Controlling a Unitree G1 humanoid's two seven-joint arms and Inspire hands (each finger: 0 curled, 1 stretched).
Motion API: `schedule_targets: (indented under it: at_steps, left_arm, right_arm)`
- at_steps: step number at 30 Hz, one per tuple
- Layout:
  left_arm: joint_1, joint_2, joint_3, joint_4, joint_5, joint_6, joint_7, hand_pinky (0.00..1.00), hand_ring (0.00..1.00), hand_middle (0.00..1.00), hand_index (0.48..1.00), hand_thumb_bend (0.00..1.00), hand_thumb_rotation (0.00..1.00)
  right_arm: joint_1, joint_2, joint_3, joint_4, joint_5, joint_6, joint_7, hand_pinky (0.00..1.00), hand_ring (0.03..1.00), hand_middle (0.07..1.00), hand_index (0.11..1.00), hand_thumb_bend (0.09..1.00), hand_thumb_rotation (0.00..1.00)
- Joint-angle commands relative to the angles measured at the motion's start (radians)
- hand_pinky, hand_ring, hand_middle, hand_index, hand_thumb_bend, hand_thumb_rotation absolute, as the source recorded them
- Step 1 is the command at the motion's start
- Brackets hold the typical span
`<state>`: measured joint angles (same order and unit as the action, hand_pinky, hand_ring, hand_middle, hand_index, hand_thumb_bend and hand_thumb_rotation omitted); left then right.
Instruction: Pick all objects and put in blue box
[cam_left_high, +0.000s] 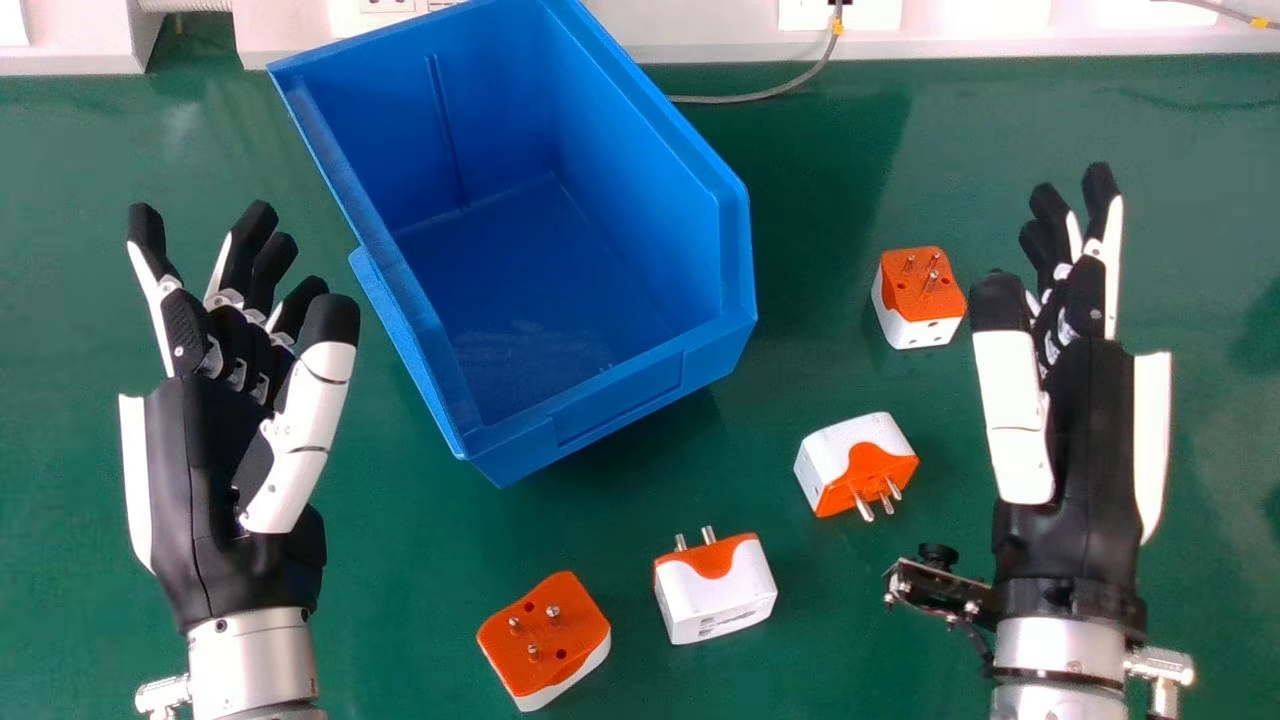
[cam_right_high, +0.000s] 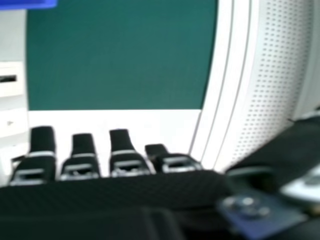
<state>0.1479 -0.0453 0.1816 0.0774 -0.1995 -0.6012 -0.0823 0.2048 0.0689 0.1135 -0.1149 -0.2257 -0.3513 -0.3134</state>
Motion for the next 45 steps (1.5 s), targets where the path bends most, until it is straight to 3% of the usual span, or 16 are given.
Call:
schedule_targets:
  at_steps: [1,6,7,8,10,11,17,21,24,28,30,33,35,38,42,45]
  left_arm:
    - [-0.003,0.002,-0.003,-0.020,-0.009,-0.009,-0.006,0.86,0.91,0.91,0.898,0.67,0.43]
    - [-0.004,0.002,-0.006,-0.027,-0.022,0.000,-0.013,0.86,0.91,0.92,0.898,0.67,0.42]
    - [-0.005,0.002,-0.006,-0.028,-0.025,0.002,-0.013,0.86,0.91,0.92,0.898,0.67,0.42]
    - [-0.006,0.002,-0.006,-0.027,-0.026,0.002,-0.013,0.87,0.91,0.92,0.899,0.66,0.41]
    - [-0.009,0.002,-0.006,-0.025,-0.026,0.000,-0.014,0.87,0.91,0.92,0.899,0.66,0.41]
    - [-0.010,0.002,-0.007,-0.025,-0.025,0.001,-0.014,0.86,0.91,0.92,0.899,0.66,0.41]
    - [-0.007,0.002,-0.009,-0.033,-0.025,0.005,-0.010,0.87,0.91,0.92,0.902,0.67,0.42]
    - [-0.002,0.002,-0.009,-0.038,-0.026,0.003,-0.011,0.87,0.92,0.92,0.901,0.66,0.43]
    - [0.000,0.003,-0.011,-0.043,-0.034,0.007,-0.016,0.87,0.92,0.92,0.905,0.66,0.43]
    - [0.000,-0.002,-0.014,-0.047,-0.033,0.011,-0.012,0.86,0.92,0.92,0.902,0.66,0.42]
    - [-0.002,-0.003,-0.015,-0.044,-0.033,0.009,-0.012,0.86,0.91,0.92,0.900,0.67,0.41]
    - [-0.005,-0.002,-0.017,-0.041,-0.034,0.008,-0.014,0.86,0.91,0.92,0.900,0.66,0.41]
    - [-0.007,-0.003,-0.019,-0.042,-0.034,0.010,-0.012,0.86,0.91,0.92,0.899,0.65,0.41]
    - [-0.009,-0.006,-0.021,-0.042,-0.029,0.009,-0.006,0.86,0.91,0.92,0.899,0.66,0.41]
    - [-0.016,-0.005,-0.019,-0.040,-0.015,0.007,0.006,0.86,0.91,0.92,0.900,0.67,0.42]
    - [-0.022,-0.004,-0.019,-0.041,-0.021,0.009,0.003,0.85,0.91,0.92,0.902,0.66,0.43]
  right_arm:
    - [-0.019,-0.016,-0.001,-0.027,-0.072,0.029,-0.002,0.84,0.935,0.942,0.992,0.644,0.94]
    - [-0.055,-0.226,-0.019,-0.075,-0.285,0.188,0.153,0.85,0.926,0.940,0.991,0.668,0.91]
    - [-0.065,-0.268,-0.019,-0.080,-0.329,0.217,0.184,0.84,0.926,0.942,0.993,0.690,0.84]
    - [-0.073,-0.301,-0.016,-0.090,-0.365,0.253,0.221,0.84,0.936,0.948,0.995,0.765,0.69]
    - [-0.093,-0.359,-0.004,-0.132,-0.417,0.355,0.340,0.84,0.940,0.952,0.995,0.784,0.66]
    - [-0.108,-0.386,0.004,-0.153,-0.439,0.409,0.407,0.85,0.960,0.965,0.994,0.834,0.58]
    - [-0.222,-0.491,0.071,-0.200,-0.555,0.691,0.773,0.81,0.981,0.989,0.998,0.958,0.48]
    - [-0.283,-0.525,0.101,-0.187,-0.574,0.788,0.904,0.80,0.984,0.990,0.987,0.997,0.43]
    - [-0.303,-0.542,0.104,-0.176,-0.559,0.808,0.941,0.81,0.991,0.987,0.974,1.000,0.42]
    - [-0.323,-0.556,0.118,-0.165,-0.554,0.811,0.959,0.83,0.979,0.975,0.955,1.000,0.43]
    - [-0.327,-0.553,0.121,-0.152,-0.542,0.792,0.939,0.84,0.908,0.931,0.948,0.937,0.44]
    - [-0.330,-0.542,0.127,-0.077,-0.510,0.666,0.810,0.80,0.857,0.893,0.915,0.903,0.38]
    - [-0.339,-0.538,0.143,-0.015,-0.510,0.593,0.727,0.73,0.811,0.847,0.841,0.887,0.25]
    - [-0.372,-0.523,0.188,0.079,-0.549,0.563,0.654,0.74,0.825,0.836,0.773,0.862,0.11]
    - [-0.411,-0.499,0.231,0.216,-0.564,0.508,0.550,0.75,0.829,0.840,0.760,0.849,0.08]
    - [-0.420,-0.490,0.236,0.264,-0.550,0.484,0.511,0.69,0.802,0.838,0.732,0.817,0.04]
